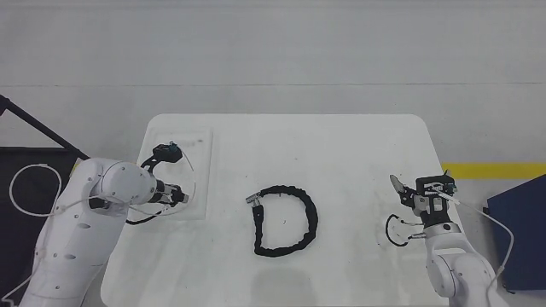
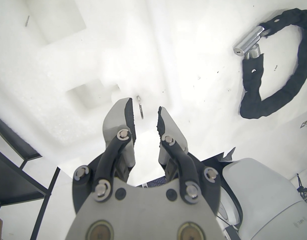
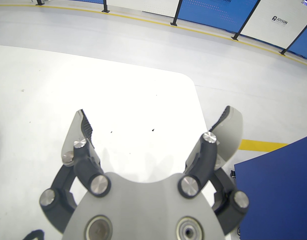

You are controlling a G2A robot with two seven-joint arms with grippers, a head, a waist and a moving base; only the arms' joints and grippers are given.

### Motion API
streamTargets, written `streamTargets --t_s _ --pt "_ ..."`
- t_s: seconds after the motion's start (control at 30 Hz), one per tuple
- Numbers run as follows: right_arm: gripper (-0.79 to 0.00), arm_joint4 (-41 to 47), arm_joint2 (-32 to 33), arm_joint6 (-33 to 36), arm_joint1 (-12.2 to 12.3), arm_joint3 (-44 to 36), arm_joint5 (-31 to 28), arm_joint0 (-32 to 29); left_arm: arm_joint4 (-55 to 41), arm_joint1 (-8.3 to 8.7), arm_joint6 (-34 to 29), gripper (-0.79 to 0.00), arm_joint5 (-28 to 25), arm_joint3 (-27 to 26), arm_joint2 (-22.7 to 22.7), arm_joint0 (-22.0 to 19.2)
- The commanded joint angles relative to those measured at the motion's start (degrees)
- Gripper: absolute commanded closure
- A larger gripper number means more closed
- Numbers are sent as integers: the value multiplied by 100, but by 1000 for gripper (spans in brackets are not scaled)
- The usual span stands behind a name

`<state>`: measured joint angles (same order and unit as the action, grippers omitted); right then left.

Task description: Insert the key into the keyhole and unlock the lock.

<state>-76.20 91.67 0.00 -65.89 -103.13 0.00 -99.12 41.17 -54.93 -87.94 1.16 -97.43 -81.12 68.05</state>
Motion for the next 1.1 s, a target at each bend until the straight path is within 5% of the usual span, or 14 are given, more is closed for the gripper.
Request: streamTargets --t_s 0.0,0.33,0.63,1.07 --pt "-785 0 0 0 0 0 0 0 -4 1 -2 -225 24 45 41 -45" --pt "-785 0 0 0 0 0 0 0 179 20 -6 0 212 446 399 -268" --pt "-785 0 0 0 0 0 0 0 188 101 -6 0 383 536 472 -379" --pt "-785 0 0 0 0 0 0 0 110 400 -6 0 513 -794 -62 341"
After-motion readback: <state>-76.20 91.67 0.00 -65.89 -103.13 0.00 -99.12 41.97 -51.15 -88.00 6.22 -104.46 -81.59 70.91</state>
